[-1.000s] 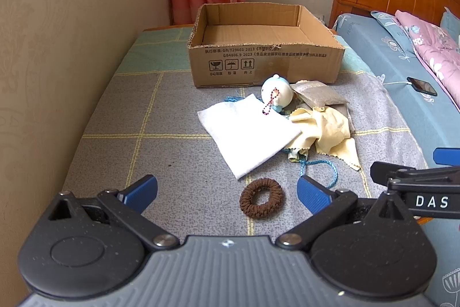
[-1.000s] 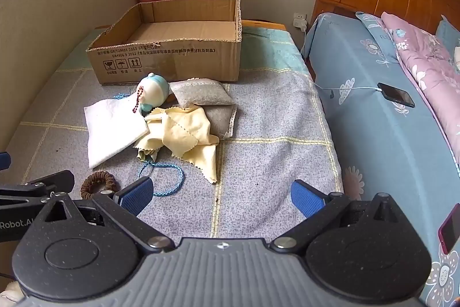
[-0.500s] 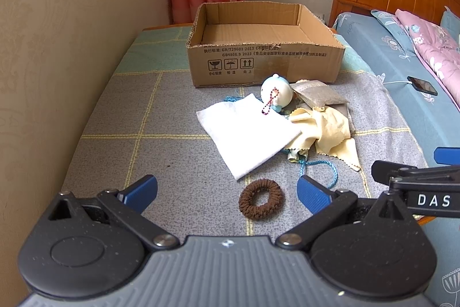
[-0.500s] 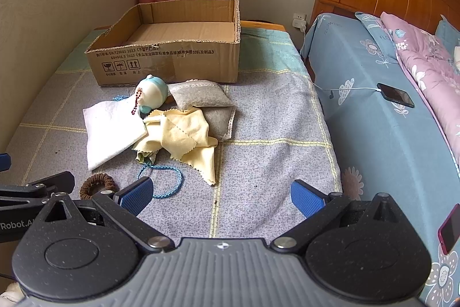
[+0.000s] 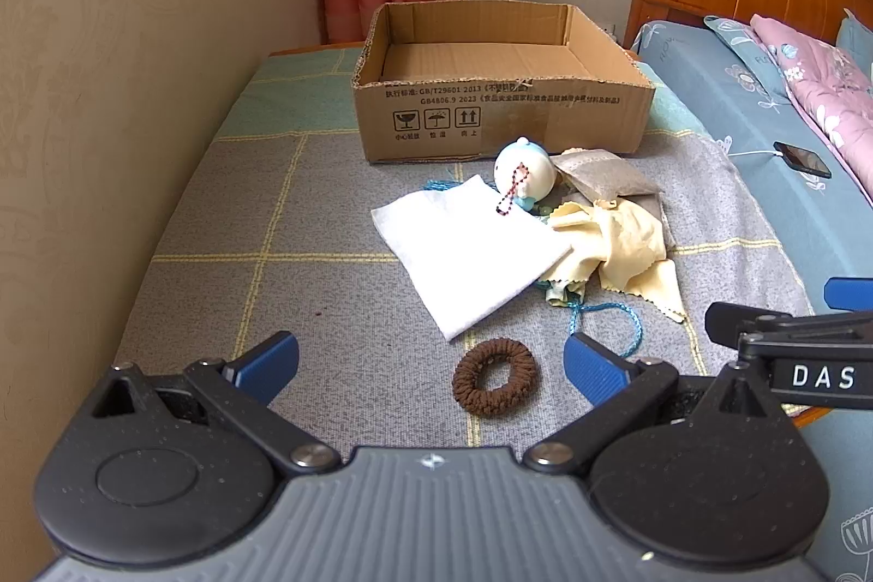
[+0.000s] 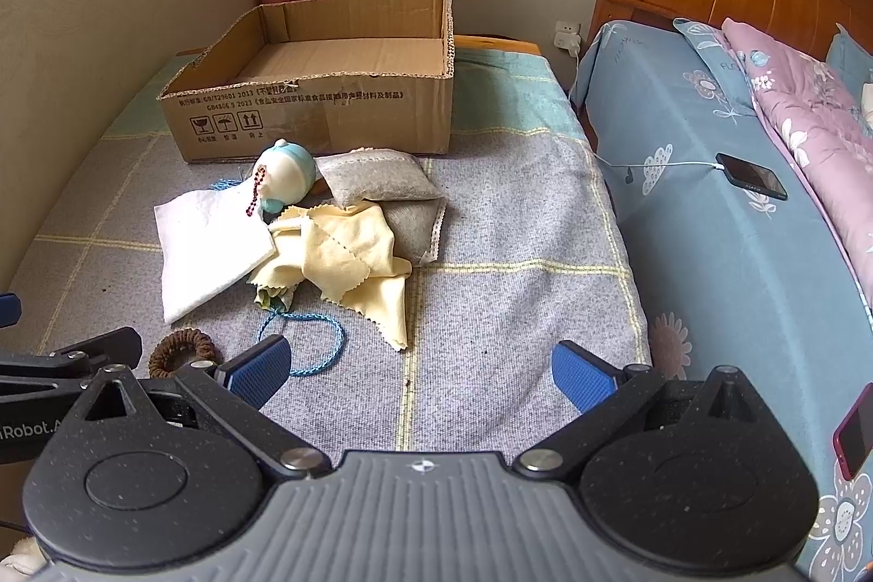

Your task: Organize soft objects

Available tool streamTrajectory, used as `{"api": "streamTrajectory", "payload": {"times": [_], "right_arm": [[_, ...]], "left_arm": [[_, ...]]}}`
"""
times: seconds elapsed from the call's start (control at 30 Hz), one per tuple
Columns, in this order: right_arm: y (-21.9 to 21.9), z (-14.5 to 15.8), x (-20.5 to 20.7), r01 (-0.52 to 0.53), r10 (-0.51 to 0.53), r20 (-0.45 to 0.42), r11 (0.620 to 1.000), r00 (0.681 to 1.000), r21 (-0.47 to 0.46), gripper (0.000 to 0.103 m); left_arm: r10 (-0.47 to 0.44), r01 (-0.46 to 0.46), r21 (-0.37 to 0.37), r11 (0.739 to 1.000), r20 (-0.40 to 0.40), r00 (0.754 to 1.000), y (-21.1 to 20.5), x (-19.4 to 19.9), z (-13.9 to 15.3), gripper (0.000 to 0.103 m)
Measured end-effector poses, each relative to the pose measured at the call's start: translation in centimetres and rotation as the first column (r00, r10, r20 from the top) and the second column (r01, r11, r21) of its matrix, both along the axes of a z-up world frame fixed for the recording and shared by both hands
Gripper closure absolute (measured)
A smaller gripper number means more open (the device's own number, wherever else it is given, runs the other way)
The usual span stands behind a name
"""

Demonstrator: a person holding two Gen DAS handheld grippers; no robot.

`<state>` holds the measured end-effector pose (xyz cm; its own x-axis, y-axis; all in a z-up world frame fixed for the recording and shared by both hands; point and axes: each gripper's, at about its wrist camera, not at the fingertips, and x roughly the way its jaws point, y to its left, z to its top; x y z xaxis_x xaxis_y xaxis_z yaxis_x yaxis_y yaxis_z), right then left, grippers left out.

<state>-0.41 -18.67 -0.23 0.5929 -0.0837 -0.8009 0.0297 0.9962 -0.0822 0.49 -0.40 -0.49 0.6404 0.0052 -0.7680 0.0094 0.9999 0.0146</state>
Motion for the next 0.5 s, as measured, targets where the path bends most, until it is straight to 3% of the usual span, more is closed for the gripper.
{"api": "streamTrajectory", "payload": {"times": [0.5], "right_arm": [[-0.01,0.06,-0.03,0.002,-0.002,0.002,1.0,1.0,0.001,0.0]], "left_arm": [[-0.003,0.003,-0.001,1.0,0.004,1.0,0.09,0.01,0.08,0.001]]}}
